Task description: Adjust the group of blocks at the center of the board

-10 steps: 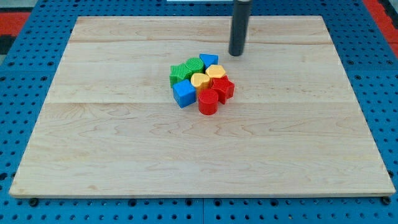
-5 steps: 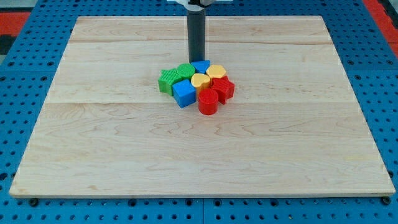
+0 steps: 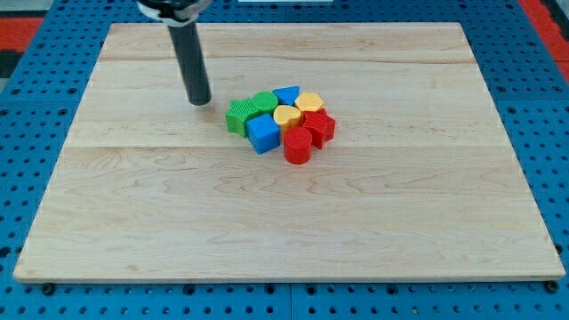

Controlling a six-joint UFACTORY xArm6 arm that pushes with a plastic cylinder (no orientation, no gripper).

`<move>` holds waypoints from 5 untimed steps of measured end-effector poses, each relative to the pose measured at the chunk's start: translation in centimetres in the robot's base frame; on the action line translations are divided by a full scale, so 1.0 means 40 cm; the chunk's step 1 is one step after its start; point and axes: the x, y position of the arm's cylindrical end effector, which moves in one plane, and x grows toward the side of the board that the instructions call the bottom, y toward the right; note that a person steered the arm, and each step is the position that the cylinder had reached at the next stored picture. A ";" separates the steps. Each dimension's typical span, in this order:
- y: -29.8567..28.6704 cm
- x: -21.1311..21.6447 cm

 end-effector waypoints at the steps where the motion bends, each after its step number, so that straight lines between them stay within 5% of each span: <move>1: 0.044 0.035; 5: -0.090 0.181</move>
